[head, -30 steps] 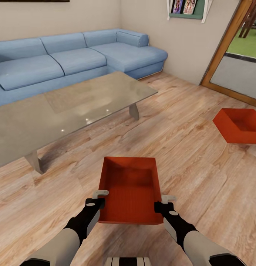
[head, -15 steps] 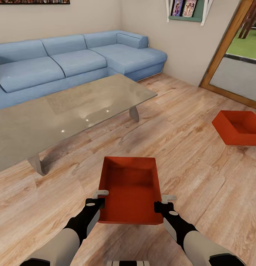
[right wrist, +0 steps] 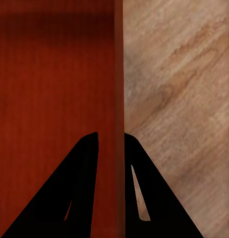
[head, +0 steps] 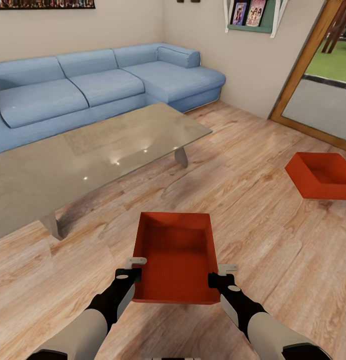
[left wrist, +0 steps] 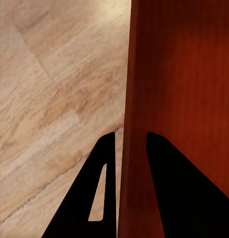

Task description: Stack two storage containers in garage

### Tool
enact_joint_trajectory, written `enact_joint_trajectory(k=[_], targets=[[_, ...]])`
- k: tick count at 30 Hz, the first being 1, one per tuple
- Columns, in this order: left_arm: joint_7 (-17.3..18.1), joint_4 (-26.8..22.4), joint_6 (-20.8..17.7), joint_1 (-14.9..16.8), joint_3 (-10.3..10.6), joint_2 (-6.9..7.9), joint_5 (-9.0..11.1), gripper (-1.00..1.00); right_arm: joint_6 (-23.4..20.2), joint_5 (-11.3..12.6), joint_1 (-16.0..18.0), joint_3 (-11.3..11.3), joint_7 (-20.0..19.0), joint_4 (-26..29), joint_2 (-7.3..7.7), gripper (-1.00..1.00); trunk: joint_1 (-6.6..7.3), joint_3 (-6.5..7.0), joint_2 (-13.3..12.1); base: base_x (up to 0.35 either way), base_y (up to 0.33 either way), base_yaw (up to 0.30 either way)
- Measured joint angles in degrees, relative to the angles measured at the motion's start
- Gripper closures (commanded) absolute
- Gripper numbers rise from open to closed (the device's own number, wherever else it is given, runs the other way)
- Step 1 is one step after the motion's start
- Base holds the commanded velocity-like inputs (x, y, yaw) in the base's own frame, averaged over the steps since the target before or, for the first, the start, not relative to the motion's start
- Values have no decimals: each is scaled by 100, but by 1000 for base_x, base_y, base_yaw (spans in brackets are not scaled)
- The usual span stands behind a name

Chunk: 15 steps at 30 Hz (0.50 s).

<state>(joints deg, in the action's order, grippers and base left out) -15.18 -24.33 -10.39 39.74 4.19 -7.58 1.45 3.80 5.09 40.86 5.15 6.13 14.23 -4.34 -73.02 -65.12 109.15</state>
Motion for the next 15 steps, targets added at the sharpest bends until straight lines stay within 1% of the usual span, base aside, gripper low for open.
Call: enact_joint_trajectory(k=[15], targets=[[2, -4, -12, 0, 0, -7, -12, 100, 17, 18, -2, -6, -32, -9, 14, 100, 330, 269, -602, 0, 0, 0]])
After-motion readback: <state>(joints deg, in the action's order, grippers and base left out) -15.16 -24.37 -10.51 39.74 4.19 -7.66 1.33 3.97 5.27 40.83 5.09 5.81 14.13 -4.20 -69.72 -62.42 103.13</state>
